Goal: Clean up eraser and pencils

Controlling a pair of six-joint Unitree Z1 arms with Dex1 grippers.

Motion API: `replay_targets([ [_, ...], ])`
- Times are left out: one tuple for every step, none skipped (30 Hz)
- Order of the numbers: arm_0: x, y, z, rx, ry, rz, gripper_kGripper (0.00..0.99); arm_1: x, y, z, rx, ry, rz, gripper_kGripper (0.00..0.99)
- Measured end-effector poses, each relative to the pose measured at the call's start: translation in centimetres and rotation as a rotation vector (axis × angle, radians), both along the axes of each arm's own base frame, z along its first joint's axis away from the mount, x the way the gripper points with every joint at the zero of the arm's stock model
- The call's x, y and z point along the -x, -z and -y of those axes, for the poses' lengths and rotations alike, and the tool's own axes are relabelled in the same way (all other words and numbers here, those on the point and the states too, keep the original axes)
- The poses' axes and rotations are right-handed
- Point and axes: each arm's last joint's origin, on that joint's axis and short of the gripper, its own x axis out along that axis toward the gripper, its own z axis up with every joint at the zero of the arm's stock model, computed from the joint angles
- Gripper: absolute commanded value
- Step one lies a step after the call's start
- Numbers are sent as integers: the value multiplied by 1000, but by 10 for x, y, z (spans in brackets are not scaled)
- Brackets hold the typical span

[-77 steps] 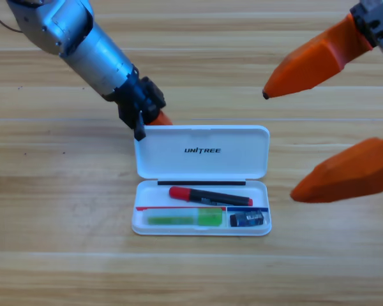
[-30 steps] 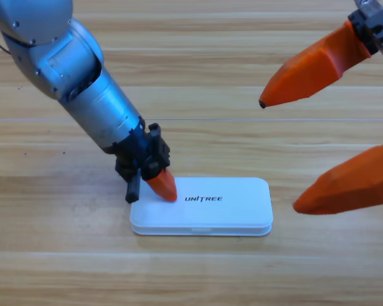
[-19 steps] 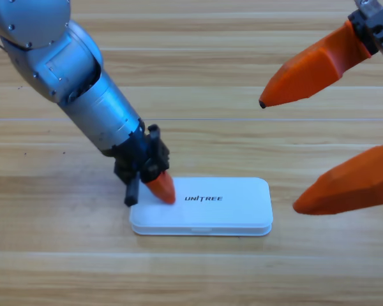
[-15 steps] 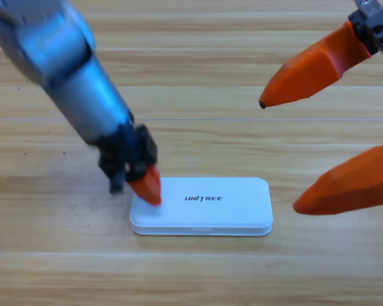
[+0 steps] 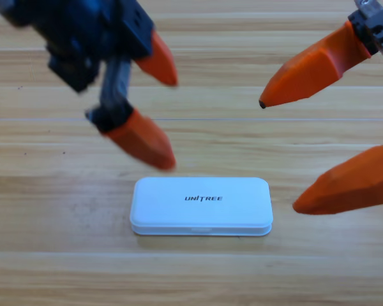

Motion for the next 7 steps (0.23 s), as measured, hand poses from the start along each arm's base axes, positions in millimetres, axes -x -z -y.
replay_targets([
  [7, 1, 4, -5, 16, 1, 990, 0, 0, 0, 0, 0, 0, 956],
  [13, 2, 8, -13, 37, 4, 990, 0, 0, 0, 0, 0, 0, 956],
  [18, 3, 11, -21, 54, 8, 990, 0, 0, 0, 0, 0, 0, 956],
  [23, 4, 13, -27, 68, 13, 990, 0, 0, 0, 0, 0, 0, 956],
  [27, 5, 15, -35, 79, 18, 990, 0, 0, 0, 0, 0, 0, 956],
  [30, 6, 16, -42, 85, 24, 990, 0, 0, 0, 0, 0, 0, 956],
  [31, 7, 17, -47, 89, 27, 990, 0, 0, 0, 0, 0, 0, 956],
])
